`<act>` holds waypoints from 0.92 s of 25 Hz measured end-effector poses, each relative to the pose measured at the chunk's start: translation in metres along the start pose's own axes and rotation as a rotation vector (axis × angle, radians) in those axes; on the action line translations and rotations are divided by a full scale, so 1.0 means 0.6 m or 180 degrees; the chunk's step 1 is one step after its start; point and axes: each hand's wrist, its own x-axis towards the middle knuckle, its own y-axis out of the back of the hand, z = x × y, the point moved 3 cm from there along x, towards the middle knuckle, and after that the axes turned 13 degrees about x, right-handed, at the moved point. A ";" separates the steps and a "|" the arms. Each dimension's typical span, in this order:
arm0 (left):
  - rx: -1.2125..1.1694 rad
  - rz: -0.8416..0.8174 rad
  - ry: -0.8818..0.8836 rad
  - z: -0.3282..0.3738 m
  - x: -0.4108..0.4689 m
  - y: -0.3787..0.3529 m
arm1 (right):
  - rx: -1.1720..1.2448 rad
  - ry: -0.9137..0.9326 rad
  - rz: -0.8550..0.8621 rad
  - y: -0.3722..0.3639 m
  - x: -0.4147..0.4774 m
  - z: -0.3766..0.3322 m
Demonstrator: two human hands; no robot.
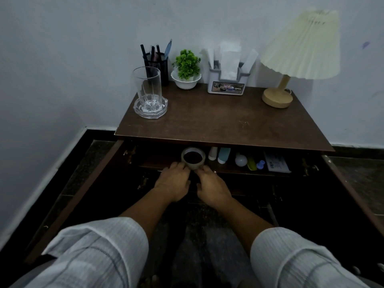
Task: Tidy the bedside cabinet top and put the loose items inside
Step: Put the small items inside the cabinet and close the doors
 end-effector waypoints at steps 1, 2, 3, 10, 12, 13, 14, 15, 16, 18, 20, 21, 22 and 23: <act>0.0025 -0.0038 -0.0008 -0.002 0.003 -0.004 | -0.0024 0.0014 -0.0013 0.000 0.002 0.002; 0.0042 -0.0098 0.0000 -0.004 0.007 -0.009 | -0.0050 0.0016 -0.0034 0.000 0.005 0.004; 0.0050 -0.0165 0.0013 -0.007 0.011 -0.013 | -0.0071 0.0002 -0.0060 0.000 0.009 0.007; -0.0125 -0.0429 0.0035 -0.017 0.039 -0.018 | -0.0073 -0.0094 -0.0263 0.001 0.031 0.025; -0.0184 -0.0577 0.0004 -0.018 0.042 -0.021 | -0.0070 -0.0157 -0.0404 0.001 0.031 0.028; -0.0213 -0.0617 -0.0020 -0.018 0.042 -0.021 | -0.0074 -0.0173 -0.0455 0.002 0.030 0.027; -0.0244 -0.0624 -0.0040 -0.018 0.039 -0.018 | -0.0086 -0.0182 -0.0496 0.004 0.029 0.025; -0.0265 -0.0596 -0.0056 -0.018 0.036 -0.012 | -0.0095 -0.0177 -0.0530 0.006 0.027 0.020; -0.0258 -0.0535 -0.0075 -0.018 0.030 -0.005 | -0.0084 -0.0171 -0.0553 0.009 0.024 0.014; -0.0185 -0.0337 -0.0122 -0.022 0.012 0.019 | 0.0002 -0.0127 -0.0502 0.023 0.017 -0.008; -0.0139 -0.0184 -0.0156 -0.031 -0.010 0.053 | 0.0018 -0.0063 -0.0402 0.043 0.010 -0.037; -0.0137 -0.0147 -0.0160 -0.038 -0.021 0.073 | -0.0024 -0.0008 -0.0351 0.055 0.008 -0.055; -0.0156 -0.0116 -0.0163 -0.046 -0.034 0.093 | -0.0073 0.0046 -0.0307 0.067 0.004 -0.073; -0.0213 -0.0086 -0.0147 -0.058 -0.048 0.116 | -0.0100 0.0114 -0.0264 0.080 -0.001 -0.096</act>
